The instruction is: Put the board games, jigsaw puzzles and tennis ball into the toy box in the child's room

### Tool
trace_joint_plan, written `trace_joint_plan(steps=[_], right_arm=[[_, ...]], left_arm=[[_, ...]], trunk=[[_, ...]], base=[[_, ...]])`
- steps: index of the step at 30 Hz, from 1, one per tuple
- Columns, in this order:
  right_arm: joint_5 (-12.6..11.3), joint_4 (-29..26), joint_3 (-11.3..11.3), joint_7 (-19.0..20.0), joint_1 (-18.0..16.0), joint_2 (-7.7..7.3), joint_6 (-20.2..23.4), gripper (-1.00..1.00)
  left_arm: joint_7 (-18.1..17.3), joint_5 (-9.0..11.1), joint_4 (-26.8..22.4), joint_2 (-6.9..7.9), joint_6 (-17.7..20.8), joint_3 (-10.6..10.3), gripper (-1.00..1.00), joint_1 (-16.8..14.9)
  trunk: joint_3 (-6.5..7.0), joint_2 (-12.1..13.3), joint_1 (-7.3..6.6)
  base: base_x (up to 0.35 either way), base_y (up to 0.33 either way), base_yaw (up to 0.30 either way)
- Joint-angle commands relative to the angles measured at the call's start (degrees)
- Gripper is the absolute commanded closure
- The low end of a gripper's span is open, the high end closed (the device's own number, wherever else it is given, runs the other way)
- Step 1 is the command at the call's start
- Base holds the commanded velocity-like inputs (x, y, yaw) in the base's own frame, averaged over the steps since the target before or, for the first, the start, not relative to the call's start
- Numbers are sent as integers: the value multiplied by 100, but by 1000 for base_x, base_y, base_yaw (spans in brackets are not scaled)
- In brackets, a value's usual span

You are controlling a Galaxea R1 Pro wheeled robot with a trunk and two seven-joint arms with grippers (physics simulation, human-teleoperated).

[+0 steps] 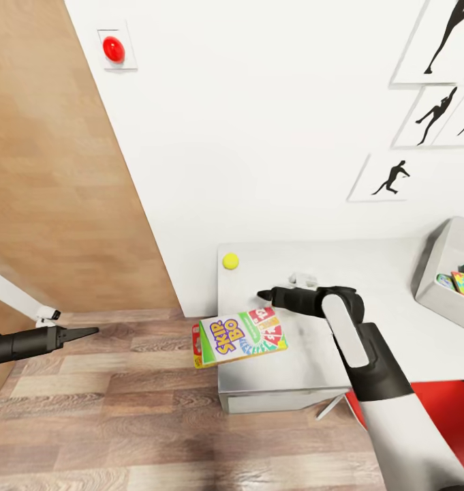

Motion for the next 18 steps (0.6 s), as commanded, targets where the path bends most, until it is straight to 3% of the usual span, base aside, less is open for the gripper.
trace_joint_plan(steps=[1,4,8,11,12,13,14,17,18], right_arm=[[-77,-121,-32,-54,58,-4,11,-100],[-201,-421,-187,6,271,-3,11,-100],[-577,-691,-507,358,687,-4,11,-100],[-844,-771,-795,1055,1057,-18,11,-100],[-916,-791,-953,1585,1263,-51,11,-100],[-916,-791,-953,1585,1263,-51,11,-100],[-957,-803,-1111,2255,1490,-100,11,-100],[-982,-817,-1316,3382,1852,-160,-150,-100],[-983,-823,-1415,4093,2083,-190,-415,-100]], left_arm=[[-22,-2,1,0,64,-4,-100,-3],[-22,-5,3,-6,69,-7,-100,-4],[-22,-9,5,-14,68,-7,-100,-4],[-22,-8,5,-19,68,-6,-100,-4],[-22,-4,5,-22,70,-8,-100,-4],[-22,-4,5,-22,70,-8,-100,-4],[-22,-2,5,-34,73,-9,-100,-4],[-22,0,5,-88,75,-10,-100,-4],[-22,0,5,-146,79,-10,-100,-4]], trunk=[[0,-9,4],[28,-9,4],[65,-9,4],[92,-9,4],[102,-9,4],[111,-9,4],[120,-9,4],[148,-9,4],[158,-9,4]], base=[[0,0,0],[0,0,0],[0,0,0],[0,0,0],[0,0,0],[0,0,0],[0,0,0],[0,0,0],[0,0,0]])
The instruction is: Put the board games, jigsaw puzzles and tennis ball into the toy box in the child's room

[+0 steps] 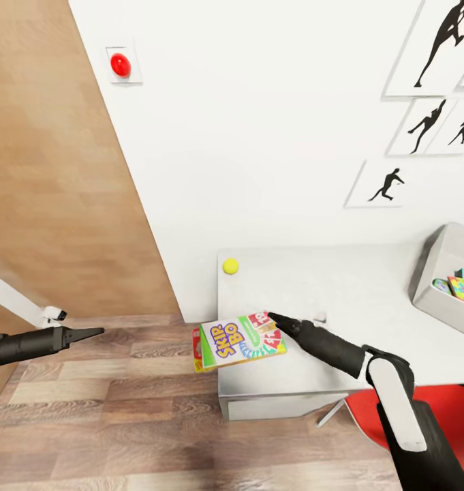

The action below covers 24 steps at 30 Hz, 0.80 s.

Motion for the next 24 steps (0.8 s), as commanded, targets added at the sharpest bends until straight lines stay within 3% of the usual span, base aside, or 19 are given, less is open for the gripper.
trace_joint_plan(steps=[1,7,8,10,15,22,24], right_arm=[[34,-3,-47,399,106,-17,-154,-100],[47,-9,-145,2055,660,-145,-1398,-100],[49,-9,-149,2455,852,-208,-1727,-100],[50,-10,-156,2777,1003,-278,-1947,-100],[51,-10,-185,3272,1189,-466,-2223,-100],[52,-11,-211,3519,1271,-628,-2360,-100],[52,-11,-216,3531,1274,-636,-2367,-100]], left_arm=[[-22,-2,1,-34,62,-2,-100,-4],[-22,-14,94,-310,75,-12,-100,-20],[-17,-19,229,-416,79,-13,-100,-45],[99,-20,417,-502,81,-13,-100,-65],[410,-20,869,-690,78,-6,-100,-91],[1040,-34,1129,-1329,209,-9,-100,-108],[1217,-31,1141,-1430,231,-8,-100,-109]], trunk=[[1,-9,4],[58,-9,4],[67,-9,4],[86,-9,4],[134,-9,4],[200,-9,4],[219,-9,4]], base=[[0,0,0],[0,0,0],[0,0,0],[0,0,0],[0,0,0],[0,0,0],[0,0,0]])
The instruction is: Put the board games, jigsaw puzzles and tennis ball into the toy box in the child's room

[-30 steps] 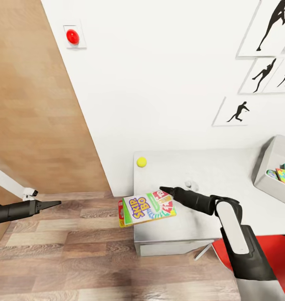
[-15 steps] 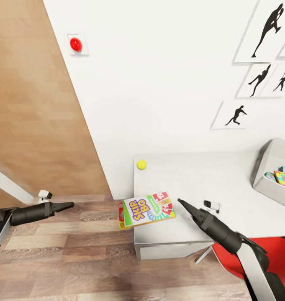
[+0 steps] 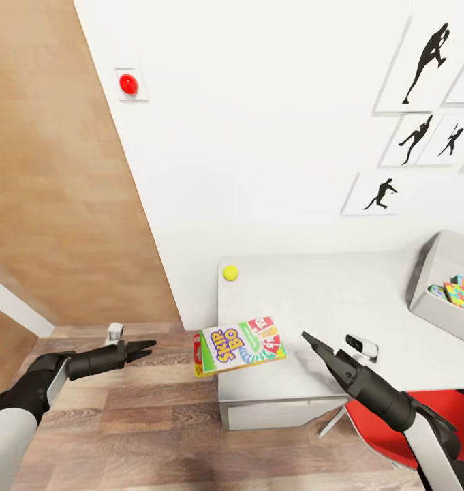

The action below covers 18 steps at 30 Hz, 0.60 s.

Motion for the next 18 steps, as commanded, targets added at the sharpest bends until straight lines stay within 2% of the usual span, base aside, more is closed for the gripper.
trace_joint_plan(steps=[1,2,7,11,18], right_arm=[[-35,-1,-2,5,-2,-4,42,-100],[-35,-1,-2,8,2,-7,37,-100],[-33,-1,-1,7,25,-10,24,-100],[-32,-1,-1,10,33,-11,21,-100],[-27,-1,-5,16,31,-12,19,-100]], left_arm=[[83,15,4,-40,68,4,-100,-4],[262,27,10,-103,79,7,-100,-4],[587,55,18,-210,90,14,-100,-5],[669,67,19,-248,100,19,-100,-5],[694,40,3,-417,106,11,-100,-5]], trunk=[[1,-10,3],[10,-10,3],[58,-10,3],[96,-10,3],[162,-10,3]], base=[[0,0,0],[0,0,0],[0,0,0],[0,0,0],[-10,0,0]])
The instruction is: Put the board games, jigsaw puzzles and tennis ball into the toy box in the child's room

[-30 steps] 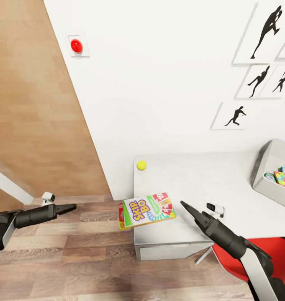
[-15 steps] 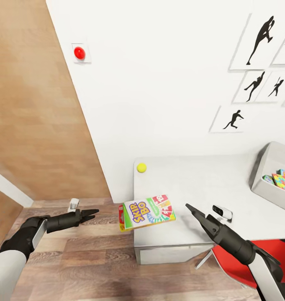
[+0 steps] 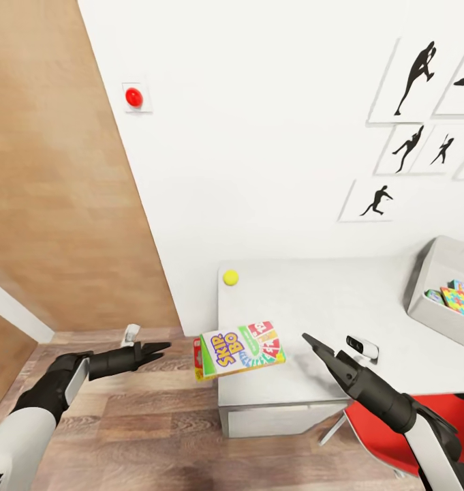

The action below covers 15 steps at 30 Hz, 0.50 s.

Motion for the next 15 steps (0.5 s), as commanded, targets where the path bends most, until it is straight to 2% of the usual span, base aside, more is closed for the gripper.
trace_joint_plan(steps=[1,12,15], right_arm=[[-34,-1,-2,2,-4,-2,46,-100],[-34,-1,-5,13,-6,-9,46,-100],[-34,-1,-5,18,-6,-10,46,-100]], left_arm=[[-9,2,-3,-24,48,2,-100,-4],[-16,-6,-9,-59,63,4,-100,-4],[-17,-2,-9,-56,110,6,-100,-4]], trunk=[[0,-10,3],[105,-10,3],[78,-130,69]], base=[[-3,0,0],[-1,0,0],[0,0,0]])
